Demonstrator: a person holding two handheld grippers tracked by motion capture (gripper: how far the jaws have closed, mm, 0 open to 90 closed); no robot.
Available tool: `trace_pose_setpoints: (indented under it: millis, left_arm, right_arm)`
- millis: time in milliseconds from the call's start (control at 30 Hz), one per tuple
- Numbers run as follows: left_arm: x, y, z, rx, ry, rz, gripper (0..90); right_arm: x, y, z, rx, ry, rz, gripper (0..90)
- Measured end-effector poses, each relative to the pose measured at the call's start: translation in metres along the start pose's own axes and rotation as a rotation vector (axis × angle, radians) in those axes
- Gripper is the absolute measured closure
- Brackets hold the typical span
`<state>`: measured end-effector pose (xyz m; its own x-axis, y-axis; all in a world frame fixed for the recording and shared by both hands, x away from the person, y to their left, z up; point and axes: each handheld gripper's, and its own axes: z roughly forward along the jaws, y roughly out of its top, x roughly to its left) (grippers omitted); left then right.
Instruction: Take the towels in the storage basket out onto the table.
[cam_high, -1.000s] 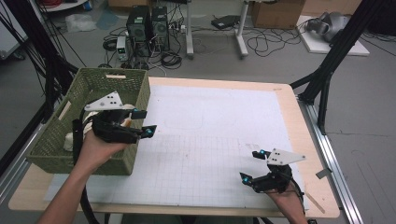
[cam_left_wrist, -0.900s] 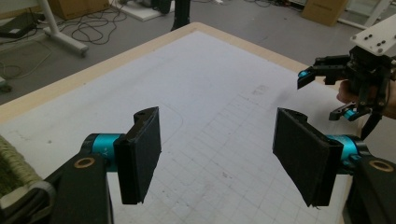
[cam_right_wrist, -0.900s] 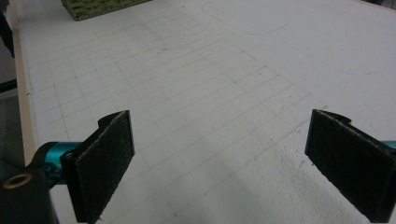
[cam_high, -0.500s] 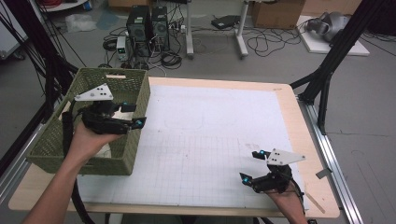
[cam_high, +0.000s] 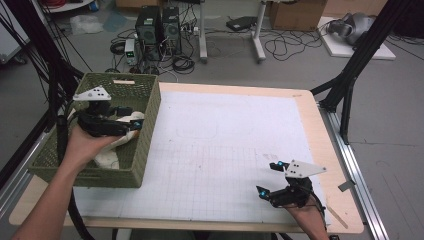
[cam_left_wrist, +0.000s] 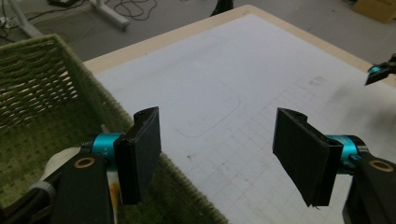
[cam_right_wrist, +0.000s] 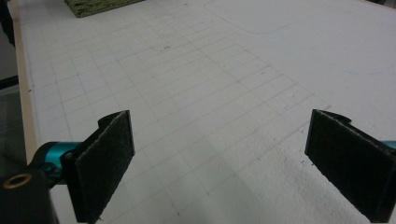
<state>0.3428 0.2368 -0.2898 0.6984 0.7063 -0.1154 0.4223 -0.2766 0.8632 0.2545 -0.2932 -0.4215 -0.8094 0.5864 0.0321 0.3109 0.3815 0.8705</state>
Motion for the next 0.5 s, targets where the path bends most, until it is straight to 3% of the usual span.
trace_pose_setpoints:
  millis: [500]
  left_arm:
    - [0.027,-0.017,-0.002,0.085,0.124,-0.015,32.6]
  right_arm:
    - [0.0,0.0,0.0,-0.012,0.018,0.015,7.3]
